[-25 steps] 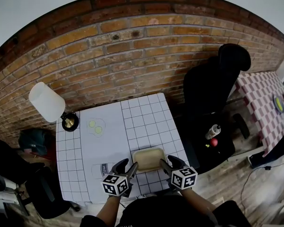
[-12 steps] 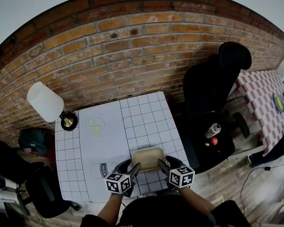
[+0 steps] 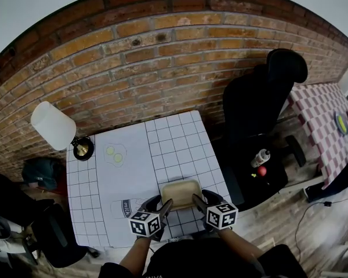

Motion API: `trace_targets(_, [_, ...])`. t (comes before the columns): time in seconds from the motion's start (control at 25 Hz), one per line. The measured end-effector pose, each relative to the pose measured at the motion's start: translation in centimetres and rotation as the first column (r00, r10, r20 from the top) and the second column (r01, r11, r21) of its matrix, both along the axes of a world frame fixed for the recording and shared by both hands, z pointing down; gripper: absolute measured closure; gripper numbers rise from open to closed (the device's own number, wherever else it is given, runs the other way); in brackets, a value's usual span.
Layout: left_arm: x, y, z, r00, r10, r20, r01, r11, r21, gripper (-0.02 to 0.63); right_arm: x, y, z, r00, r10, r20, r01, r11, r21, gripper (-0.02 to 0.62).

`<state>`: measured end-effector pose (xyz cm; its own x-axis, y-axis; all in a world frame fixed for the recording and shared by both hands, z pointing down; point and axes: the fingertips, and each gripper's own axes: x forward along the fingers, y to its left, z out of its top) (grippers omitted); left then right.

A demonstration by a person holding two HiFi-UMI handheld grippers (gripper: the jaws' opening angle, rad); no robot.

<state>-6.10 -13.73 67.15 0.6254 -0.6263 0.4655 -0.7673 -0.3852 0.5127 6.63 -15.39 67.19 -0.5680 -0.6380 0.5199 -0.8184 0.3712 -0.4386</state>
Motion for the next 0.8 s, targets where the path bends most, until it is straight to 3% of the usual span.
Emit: trace_targets(0.8, [-0.8, -0.5, -1.6, 0.998, -0.04, -0.057, 0.042, 0.998, 0.036, 0.391, 0.0, -0.8, -2.1, 0.998, 0.038, 0.043, -0.04, 0.998, 0.052, 0.443])
